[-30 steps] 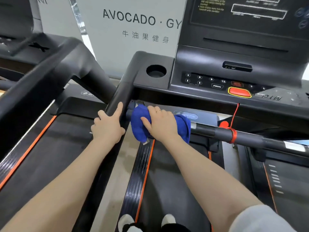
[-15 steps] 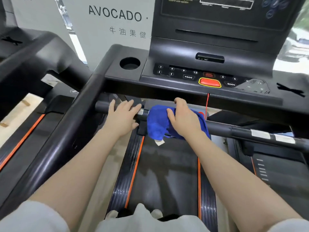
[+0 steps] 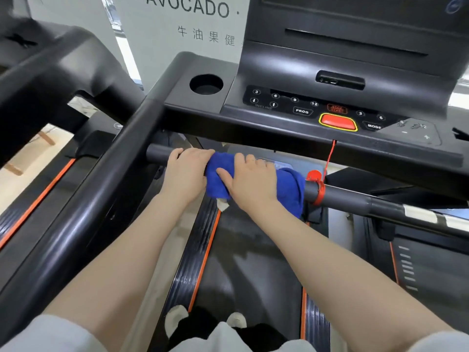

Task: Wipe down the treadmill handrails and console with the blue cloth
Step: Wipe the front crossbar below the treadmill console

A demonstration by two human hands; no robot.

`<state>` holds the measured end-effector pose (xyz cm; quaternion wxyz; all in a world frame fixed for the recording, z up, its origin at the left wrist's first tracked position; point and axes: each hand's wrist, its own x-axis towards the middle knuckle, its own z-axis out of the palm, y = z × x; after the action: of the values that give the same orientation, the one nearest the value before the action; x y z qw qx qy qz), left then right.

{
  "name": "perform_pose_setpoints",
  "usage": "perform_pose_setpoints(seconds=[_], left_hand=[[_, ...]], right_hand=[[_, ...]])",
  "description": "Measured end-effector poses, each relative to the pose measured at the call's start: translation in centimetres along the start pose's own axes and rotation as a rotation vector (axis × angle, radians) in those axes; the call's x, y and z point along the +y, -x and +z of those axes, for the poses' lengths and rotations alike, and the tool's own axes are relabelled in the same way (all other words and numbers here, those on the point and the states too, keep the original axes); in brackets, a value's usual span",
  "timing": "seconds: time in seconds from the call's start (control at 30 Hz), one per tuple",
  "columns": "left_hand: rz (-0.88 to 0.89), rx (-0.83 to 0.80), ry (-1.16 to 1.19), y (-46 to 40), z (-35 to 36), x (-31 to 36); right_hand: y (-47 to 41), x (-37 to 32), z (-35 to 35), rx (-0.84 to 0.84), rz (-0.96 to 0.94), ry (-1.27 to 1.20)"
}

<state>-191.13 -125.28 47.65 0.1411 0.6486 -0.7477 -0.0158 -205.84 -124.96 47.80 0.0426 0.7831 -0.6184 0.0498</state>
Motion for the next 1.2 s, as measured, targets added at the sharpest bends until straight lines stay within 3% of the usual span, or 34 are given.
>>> perform_pose_setpoints(seconds=[0.33, 0.43, 0.57, 0.73, 0.83, 0.93, 0.97, 1.07, 1.13, 1.2], left_hand=[[-0.021, -0.011, 0.054, -0.5, -0.3, -0.2], [0.004, -0.082, 0.010, -0.6, -0.3, -0.6], [0.026, -0.072, -0.002, -0.5, -0.8, -0.5], [0.047, -0.126, -0.013, -0.2, -1.7, 0.0], [0.094, -0.148, -0.034, -0.2, -2.1, -0.3], [0.189, -0.253, -0.058, -0.8, -2.6, -1.6], [0.204, -0.314, -0.039, -1.2, -3.0, -2.1], [0.172, -0.364, -0.048, -2.0, -4.2, -3.9], [0.123, -0.379, -0.131, -2.4, -5.0, -4.7], [0.075, -0.415, -0.155, -2.6, -5.4, -4.8]], right_hand=[[-2.5, -0.4, -0.5, -0.066, -0.183, 0.001], [-1.5, 1.9, -1.3, -0.090, -0.067, -0.042], [1.0, 5.9, -1.3, -0.076, 0.089, 0.107], [0.1, 4.5, -0.8, -0.108, 0.376, 0.054], [0.0, 1.9, 0.0, 0.061, 0.334, 0.054], [0.9, -0.2, 0.5, 0.343, 0.258, -0.179], [1.2, -0.9, 0.4, 0.347, 0.203, -0.249], [2.6, -2.5, -1.2, 0.161, 0.104, -0.492], [3.9, -3.0, -0.7, 0.055, 0.067, -0.507], [4.9, -3.4, 1.3, -0.052, 0.274, -0.684]])
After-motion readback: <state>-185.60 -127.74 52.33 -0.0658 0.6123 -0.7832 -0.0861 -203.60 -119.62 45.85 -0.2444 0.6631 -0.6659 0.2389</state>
